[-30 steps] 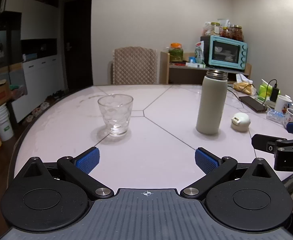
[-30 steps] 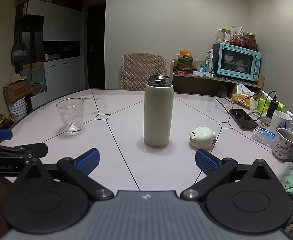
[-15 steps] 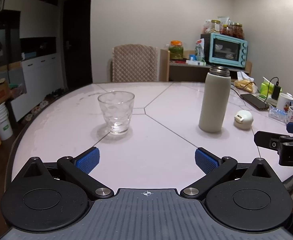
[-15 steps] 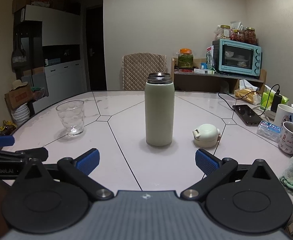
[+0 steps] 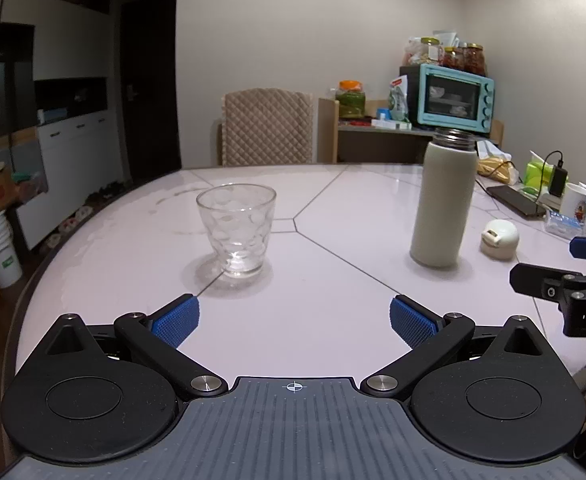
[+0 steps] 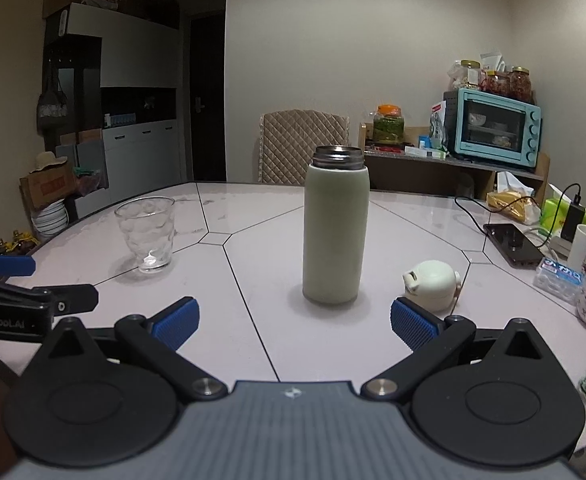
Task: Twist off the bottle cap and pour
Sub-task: 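Move both grippers toward the table, right toward the green bottle, left toward the glass, then close the right gripper around the pale green bottle while the left gripper approaches the glass tumbler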
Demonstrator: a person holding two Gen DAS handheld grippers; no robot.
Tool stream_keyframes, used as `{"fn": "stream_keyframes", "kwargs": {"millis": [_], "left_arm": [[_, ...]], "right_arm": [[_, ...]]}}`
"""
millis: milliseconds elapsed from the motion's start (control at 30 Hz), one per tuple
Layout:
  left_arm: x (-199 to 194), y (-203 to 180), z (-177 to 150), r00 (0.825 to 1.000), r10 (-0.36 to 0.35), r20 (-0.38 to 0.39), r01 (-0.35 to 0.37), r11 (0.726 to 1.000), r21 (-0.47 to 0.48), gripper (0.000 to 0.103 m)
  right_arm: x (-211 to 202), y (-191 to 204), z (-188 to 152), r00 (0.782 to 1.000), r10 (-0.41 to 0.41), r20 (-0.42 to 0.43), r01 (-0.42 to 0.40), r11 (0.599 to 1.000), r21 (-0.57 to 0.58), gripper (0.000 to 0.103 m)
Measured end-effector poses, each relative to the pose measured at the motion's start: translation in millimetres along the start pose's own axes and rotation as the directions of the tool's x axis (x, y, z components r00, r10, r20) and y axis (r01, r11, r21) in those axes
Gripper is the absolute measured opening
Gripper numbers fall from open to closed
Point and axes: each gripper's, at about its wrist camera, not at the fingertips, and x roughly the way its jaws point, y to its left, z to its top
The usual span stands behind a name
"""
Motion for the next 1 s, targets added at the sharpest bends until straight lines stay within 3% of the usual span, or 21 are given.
{"fn": "stream_keyframes", "kwargs": {"millis": [533,1000], "left_arm": [[65,35,9,0.998,-0.064,-0.016,0.065,0.997,0.037,0.103],[93,52,27,0.987,-0.152,-0.057,0.154,0.987,0.039,0.103]], "right_arm": [[64,3,18,0.998,-0.037,0.055,0.035,0.999,0.033,0.103],[92,4,29,0.995,-0.102,-0.003,0.102,0.991,0.09,0.103]]}}
